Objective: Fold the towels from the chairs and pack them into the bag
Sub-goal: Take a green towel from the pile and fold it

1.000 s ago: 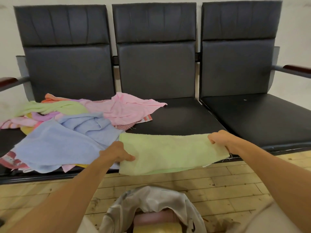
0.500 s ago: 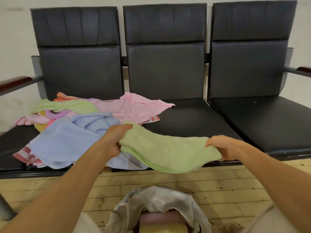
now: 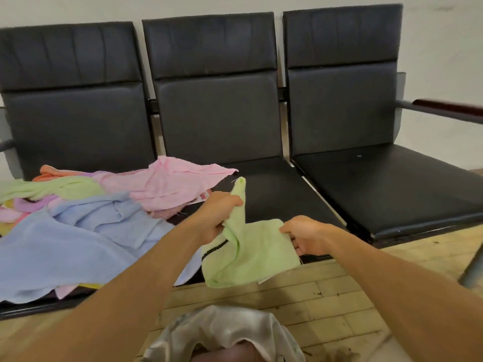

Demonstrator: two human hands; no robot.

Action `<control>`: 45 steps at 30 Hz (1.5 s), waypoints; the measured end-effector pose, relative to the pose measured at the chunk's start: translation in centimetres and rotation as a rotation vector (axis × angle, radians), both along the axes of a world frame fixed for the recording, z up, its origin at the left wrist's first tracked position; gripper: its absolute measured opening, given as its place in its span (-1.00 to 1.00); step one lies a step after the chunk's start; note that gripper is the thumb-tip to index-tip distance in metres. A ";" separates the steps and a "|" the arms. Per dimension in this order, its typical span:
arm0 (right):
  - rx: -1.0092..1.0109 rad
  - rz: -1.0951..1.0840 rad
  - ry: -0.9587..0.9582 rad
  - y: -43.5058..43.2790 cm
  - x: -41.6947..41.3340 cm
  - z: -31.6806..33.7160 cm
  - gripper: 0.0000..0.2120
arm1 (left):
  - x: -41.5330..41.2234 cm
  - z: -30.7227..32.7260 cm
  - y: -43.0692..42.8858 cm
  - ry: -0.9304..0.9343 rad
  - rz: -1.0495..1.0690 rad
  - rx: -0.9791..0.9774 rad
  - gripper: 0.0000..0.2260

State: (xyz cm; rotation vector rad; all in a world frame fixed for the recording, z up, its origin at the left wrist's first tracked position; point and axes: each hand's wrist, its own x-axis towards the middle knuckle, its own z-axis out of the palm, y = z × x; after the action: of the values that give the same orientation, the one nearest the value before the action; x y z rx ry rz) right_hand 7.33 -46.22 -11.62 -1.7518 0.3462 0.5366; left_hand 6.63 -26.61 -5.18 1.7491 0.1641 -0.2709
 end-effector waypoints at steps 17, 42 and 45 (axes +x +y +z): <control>-0.682 0.349 -0.451 2.7 -0.4 0.1 -0.72 | -4.2 -4.5 2.3 -0.039 -0.042 -0.005 -0.73; -0.866 0.892 -0.905 7.5 -9.0 8.6 -0.93 | -9.1 -1.6 9.8 -0.778 -0.403 0.815 -0.73; -0.827 0.877 -0.803 5.8 -9.1 8.5 -0.83 | -9.7 -1.3 9.1 -0.682 -0.457 0.618 -0.71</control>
State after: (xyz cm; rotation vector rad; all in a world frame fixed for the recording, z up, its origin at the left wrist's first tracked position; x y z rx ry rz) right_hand -1.74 -40.42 -3.16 -2.7279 -0.9408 0.2290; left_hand -3.10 -17.54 -6.53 2.3804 -0.7224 0.0774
